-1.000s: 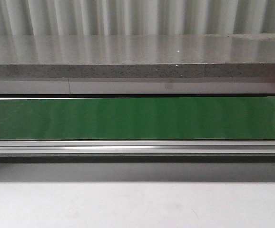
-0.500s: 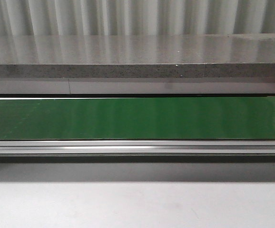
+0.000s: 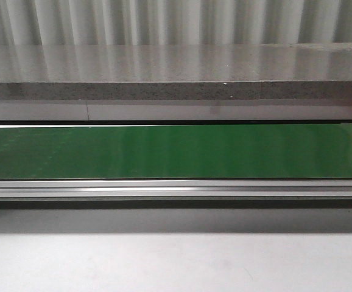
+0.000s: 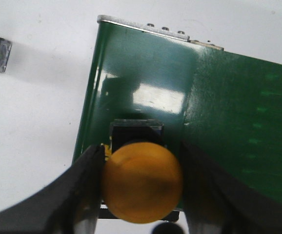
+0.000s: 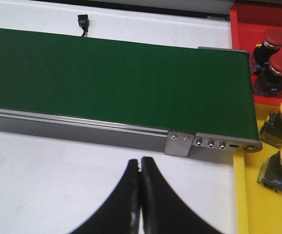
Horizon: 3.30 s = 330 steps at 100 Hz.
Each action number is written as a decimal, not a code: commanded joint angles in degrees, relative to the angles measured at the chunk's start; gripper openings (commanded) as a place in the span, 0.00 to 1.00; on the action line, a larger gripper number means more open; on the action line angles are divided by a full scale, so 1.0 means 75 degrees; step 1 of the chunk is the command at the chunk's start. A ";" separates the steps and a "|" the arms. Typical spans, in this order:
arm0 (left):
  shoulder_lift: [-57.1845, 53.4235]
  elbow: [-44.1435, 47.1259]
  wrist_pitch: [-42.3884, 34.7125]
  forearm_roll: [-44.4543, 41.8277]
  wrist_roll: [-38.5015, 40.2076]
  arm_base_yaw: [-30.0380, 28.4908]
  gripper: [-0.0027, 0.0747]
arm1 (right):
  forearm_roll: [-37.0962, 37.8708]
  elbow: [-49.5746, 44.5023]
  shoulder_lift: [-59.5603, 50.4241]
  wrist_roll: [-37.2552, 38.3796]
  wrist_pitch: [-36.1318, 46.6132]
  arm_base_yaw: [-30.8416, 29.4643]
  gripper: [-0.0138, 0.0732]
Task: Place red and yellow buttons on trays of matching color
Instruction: 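Carry the yellow button onto the belt and open the left gripper, then grasp a red button from the pile with the left gripper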
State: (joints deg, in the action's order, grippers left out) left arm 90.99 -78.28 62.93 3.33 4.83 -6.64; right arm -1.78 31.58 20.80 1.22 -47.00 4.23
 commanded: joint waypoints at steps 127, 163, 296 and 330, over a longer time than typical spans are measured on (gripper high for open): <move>0.0235 -0.1320 -0.0085 0.0389 -0.0085 -0.1432 0.74 | 0.0012 0.0181 0.0051 -0.0079 0.0507 -0.0006 0.08; 0.1253 -0.1320 -0.0176 0.0424 -0.0034 -0.2825 0.74 | 0.0012 0.0181 0.0051 -0.0079 0.0507 -0.0006 0.08; 0.2204 -0.1332 -0.2151 0.0859 -0.0566 -0.2887 0.34 | 0.0012 0.0181 0.0044 -0.0079 0.0508 -0.0006 0.08; 0.0426 -0.0671 -0.1432 0.0859 -0.0926 -0.2586 0.34 | 0.0012 0.0181 0.0044 -0.0079 0.0508 -0.0006 0.08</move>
State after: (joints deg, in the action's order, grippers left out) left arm 100.10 -84.17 53.26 8.96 -1.20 -27.35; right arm -1.78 31.58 20.80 1.22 -47.00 4.23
